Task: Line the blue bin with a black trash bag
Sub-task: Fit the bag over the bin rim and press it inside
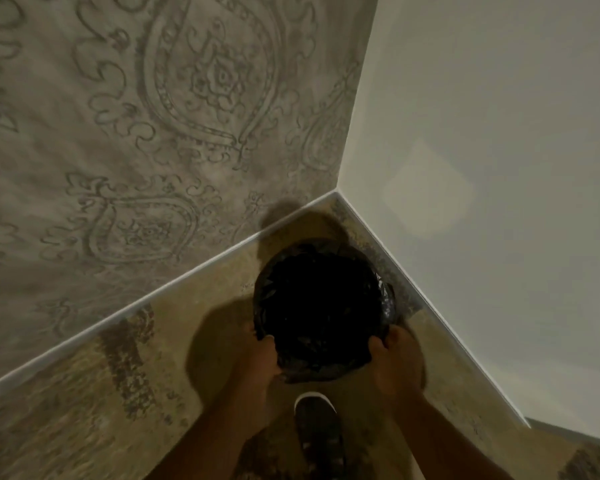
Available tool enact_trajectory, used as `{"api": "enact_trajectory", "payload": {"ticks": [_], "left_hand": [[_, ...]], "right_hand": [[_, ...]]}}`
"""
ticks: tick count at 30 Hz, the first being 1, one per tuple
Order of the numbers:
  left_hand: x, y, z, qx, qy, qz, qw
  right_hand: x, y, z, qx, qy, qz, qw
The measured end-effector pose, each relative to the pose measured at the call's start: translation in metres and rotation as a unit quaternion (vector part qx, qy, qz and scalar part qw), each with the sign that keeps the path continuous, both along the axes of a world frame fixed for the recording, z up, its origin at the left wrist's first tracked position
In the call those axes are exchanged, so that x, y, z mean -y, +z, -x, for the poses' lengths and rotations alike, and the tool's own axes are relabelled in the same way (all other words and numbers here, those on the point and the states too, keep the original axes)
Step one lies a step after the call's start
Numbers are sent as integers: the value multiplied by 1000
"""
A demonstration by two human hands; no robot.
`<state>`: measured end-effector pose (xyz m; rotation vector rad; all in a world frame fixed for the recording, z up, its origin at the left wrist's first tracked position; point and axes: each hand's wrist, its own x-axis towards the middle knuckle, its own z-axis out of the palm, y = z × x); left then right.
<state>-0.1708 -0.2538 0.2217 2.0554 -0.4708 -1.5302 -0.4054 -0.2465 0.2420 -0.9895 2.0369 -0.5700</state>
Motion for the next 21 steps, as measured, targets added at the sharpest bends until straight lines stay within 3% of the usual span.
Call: {"api": "enact_trajectory", "payload": {"ticks": [7,21], "left_hand": [[98,-56,-5,-56,104,-44,992],[180,-105,-5,-120,97,-82,985]], "right_hand": [[96,-53,-15,55,-41,-24,997],[183,-108,-8,58,-36,-62,996]]}}
